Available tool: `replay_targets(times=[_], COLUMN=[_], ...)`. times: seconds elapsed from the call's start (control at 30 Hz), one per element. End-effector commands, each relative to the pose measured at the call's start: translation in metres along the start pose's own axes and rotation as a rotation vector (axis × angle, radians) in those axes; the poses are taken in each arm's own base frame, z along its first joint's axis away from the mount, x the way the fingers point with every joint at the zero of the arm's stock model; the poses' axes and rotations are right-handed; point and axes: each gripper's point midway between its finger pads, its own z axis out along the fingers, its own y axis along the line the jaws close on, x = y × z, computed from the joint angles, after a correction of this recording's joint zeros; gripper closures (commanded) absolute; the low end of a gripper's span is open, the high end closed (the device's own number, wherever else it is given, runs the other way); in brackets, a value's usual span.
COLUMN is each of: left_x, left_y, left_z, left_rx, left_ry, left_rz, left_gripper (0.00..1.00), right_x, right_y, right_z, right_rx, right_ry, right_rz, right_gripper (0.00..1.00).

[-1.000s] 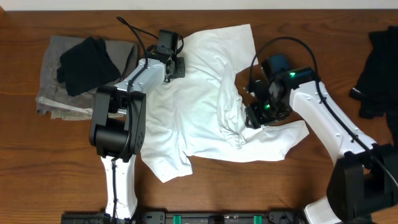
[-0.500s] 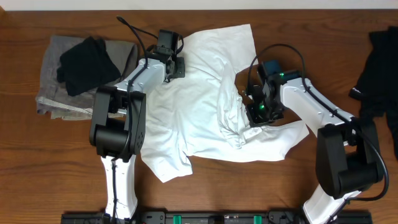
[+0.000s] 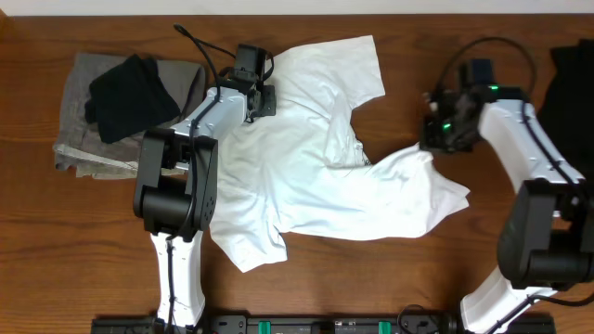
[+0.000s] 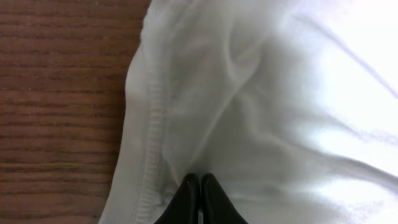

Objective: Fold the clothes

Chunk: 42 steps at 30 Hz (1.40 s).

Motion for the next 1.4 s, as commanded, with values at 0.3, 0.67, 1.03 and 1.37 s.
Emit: replay_targets(times=[0.3,0.67,1.03,1.37], left_x=[0.015,0.014,0.009,0.009], left_y=[0.012,0.012,0.01,0.01], left_z=[0.009,0.009,0.009,0.009], left_rx=[-0.029,-0.029,-0.024,-0.024], left_ry=[0.049,0.047,0.026,0.027], left_rz=[0.0,0.0,-0.001,0.0], left_gripper=[0.93,0.93,0.93,0.92], right_x=[-0.069,-0.07,-0.061,-0.074], right_y=[-0.074,-0.148,-0.211,-0.235], right_z=[-0.035,-0.035,0.011,-0.055], right_rx=[0.204,0.541,0.66,0.674], right_ry=[-0.316,-0.368,-0.324,-0.403], right_rz=[0.102,0.318,0.398,0.364], right_gripper=[0.99,0.99,0.99,0.78])
